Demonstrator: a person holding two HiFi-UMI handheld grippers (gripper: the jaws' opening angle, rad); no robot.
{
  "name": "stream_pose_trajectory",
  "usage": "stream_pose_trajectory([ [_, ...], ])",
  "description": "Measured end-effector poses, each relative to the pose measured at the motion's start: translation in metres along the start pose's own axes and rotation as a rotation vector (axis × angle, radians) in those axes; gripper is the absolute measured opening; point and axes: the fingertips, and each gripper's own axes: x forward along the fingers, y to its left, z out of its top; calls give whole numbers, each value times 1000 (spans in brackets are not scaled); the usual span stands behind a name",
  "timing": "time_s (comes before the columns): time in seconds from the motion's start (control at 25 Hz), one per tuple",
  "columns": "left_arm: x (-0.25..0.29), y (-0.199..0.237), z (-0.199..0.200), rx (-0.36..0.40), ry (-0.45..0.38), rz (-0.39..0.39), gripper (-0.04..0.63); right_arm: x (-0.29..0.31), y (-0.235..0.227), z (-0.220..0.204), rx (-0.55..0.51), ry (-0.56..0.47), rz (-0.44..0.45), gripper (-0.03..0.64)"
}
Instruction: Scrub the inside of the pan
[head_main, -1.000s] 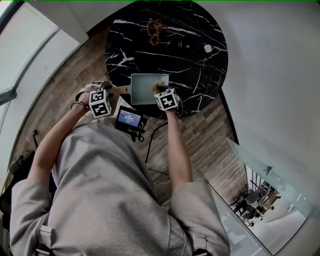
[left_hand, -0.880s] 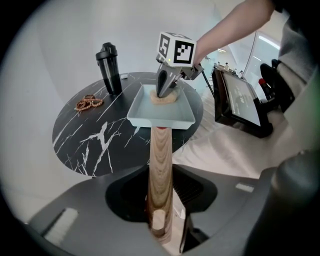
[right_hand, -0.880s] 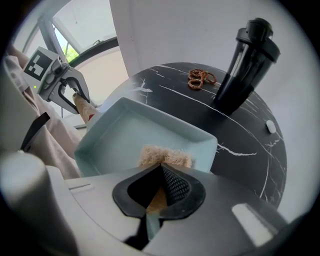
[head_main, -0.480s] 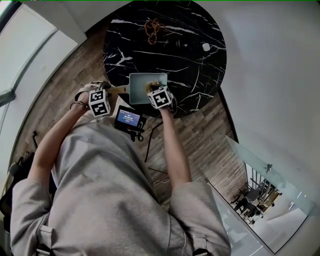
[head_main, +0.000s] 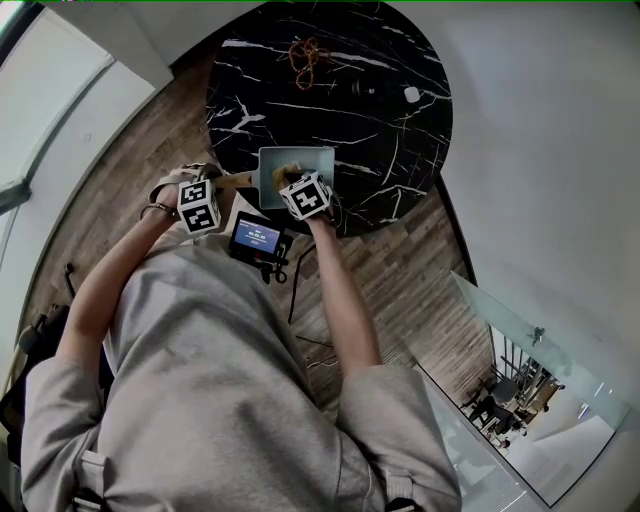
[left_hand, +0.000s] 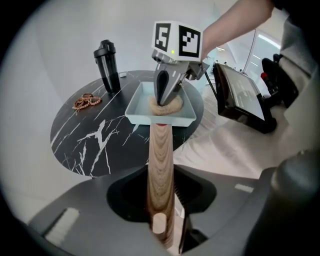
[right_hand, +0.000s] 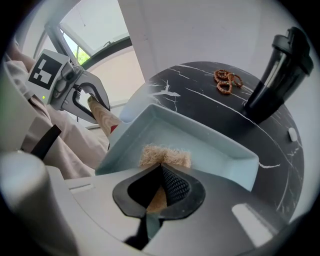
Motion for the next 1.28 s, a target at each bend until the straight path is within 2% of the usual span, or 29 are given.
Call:
stream_pose_trajectory([
  [0.28, 6, 2, -2, 13, 11, 8, 106, 6, 17, 13, -15, -2, 30, 20],
  [0.44, 7, 0, -3, 10, 28, 3, 103, 13, 23, 23, 56, -45, 55, 20],
  [0.6, 8, -1, -3, 9, 33, -5, 101, 11, 23, 21, 115, -39, 78, 20],
  [0.88, 9, 0, -2, 0, 50, -7, 97, 7, 24, 18, 302, -91, 218, 20],
  [1.04, 8, -1, -1, -1, 51, -8, 97, -14, 17, 14, 394, -186, 288, 20],
  [1.16, 9, 0, -1, 0, 50, -7, 97, -32, -1, 13, 409, -265, 264, 20],
  [1.28, 9, 1, -3, 1, 53, -4, 97, -46, -36, 11, 431, -329, 165, 20],
])
